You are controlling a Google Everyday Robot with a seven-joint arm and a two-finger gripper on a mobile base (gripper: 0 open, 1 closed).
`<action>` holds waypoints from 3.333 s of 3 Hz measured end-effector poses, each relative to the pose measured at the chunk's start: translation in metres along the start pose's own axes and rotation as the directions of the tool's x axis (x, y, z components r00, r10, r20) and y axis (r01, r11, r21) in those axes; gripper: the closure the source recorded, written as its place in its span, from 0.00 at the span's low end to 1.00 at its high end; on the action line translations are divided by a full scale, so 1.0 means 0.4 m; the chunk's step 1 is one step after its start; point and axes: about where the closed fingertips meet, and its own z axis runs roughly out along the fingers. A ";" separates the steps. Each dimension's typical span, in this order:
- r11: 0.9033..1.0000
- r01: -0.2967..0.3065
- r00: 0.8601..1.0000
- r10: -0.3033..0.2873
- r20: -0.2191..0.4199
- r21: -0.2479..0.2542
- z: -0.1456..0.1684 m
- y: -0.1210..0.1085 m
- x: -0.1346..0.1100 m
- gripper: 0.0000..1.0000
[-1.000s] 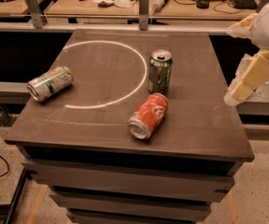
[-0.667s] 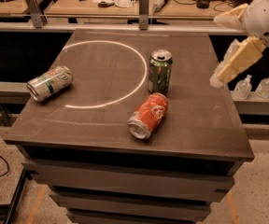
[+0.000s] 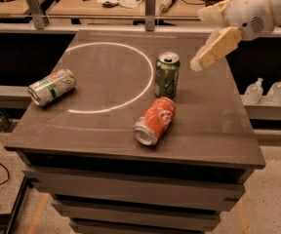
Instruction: Knock green can over
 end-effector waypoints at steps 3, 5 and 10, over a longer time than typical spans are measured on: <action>0.997 -0.080 0.944 0.075 0.320 0.004 0.215 0.010 0.009 0.00; 0.984 -0.175 0.902 0.166 0.399 -0.014 0.317 0.012 0.045 0.00; 0.986 -0.166 0.878 0.141 0.458 0.016 0.262 -0.022 0.048 0.00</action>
Offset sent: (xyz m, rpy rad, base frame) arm 0.0218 0.0592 -0.0610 0.3969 -0.0408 -0.0082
